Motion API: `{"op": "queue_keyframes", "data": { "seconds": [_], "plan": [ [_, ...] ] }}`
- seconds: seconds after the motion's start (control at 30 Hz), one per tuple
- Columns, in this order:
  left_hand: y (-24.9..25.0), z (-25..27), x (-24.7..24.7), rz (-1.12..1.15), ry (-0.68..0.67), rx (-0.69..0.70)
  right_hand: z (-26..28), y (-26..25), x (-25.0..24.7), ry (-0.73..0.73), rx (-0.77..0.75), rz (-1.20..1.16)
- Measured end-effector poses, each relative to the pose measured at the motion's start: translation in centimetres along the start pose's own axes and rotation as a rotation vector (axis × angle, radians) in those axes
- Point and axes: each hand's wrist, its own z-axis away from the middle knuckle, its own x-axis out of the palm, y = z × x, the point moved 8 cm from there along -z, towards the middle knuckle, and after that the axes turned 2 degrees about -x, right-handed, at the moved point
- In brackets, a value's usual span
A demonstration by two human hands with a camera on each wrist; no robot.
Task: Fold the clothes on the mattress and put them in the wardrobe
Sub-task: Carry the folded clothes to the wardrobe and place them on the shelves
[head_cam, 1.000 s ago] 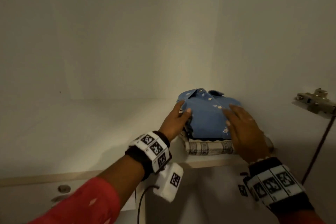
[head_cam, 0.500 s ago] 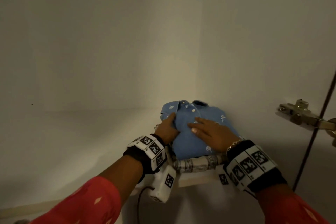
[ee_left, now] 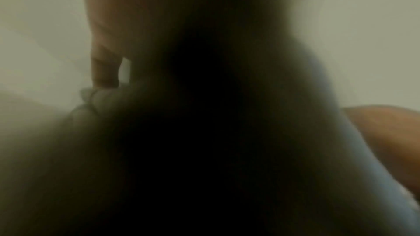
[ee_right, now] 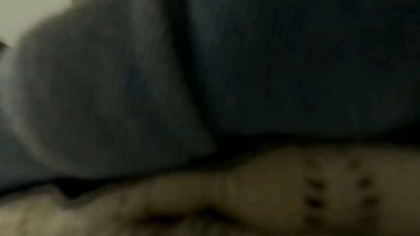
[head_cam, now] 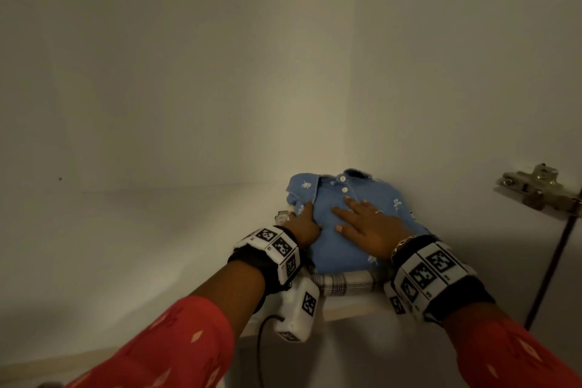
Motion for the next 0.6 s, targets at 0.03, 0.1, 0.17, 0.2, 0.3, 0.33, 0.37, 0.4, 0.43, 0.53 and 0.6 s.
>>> {"op": "queue_keyframes", "data": {
  "seconds": [0.03, 0.1, 0.17, 0.2, 0.3, 0.33, 0.37, 0.4, 0.43, 0.53, 0.6],
  "plan": [
    [0.3, 1.3, -0.7, 0.008, 0.038, -0.019, 0.4, -0.1, -0.3, 0.044, 0.001, 0.018],
    [0.3, 3.1, -1.5, -0.062, 0.12, -0.034, 1.6, -0.5, -0.8, 0.147, 0.002, 0.059],
    [0.4, 4.2, -1.1, -0.161, 0.135, -0.005, 2.5, -0.9, -0.7, 0.215, -0.003, 0.143],
    [0.4, 4.8, -0.4, -0.203, 0.086, 0.007, 2.6, -1.0, -0.2, 0.218, 0.013, 0.176],
    [0.7, 5.0, 1.6, -0.32, -0.075, 0.015, 2.7, -0.6, 0.1, 0.206, 0.049, 0.2],
    [0.5, 5.2, 1.6, -0.341, -0.077, 0.007, 2.8, -0.9, 0.0, 0.22, 0.036, 0.203],
    [0.4, 5.7, 1.2, -0.344, -0.05, 0.009, 3.1, -1.7, -0.3, 0.242, 0.014, 0.206],
    [0.5, 6.7, 0.7, -0.339, -0.011, 0.008, 3.9, -2.6, -0.7, 0.298, -0.009, 0.225],
    [0.7, 8.1, 0.0, -0.329, 0.028, 0.017, 4.8, -3.6, -0.7, 0.369, -0.032, 0.253],
    [-0.6, 13.9, -1.5, -0.363, 0.136, 0.028, 8.2, -8.2, 1.3, 0.63, -0.249, 0.287],
    [-2.7, 18.4, -2.1, -0.425, 0.233, 0.073, 10.9, -11.6, 3.1, 0.746, -0.428, 0.15]
  ]
}}
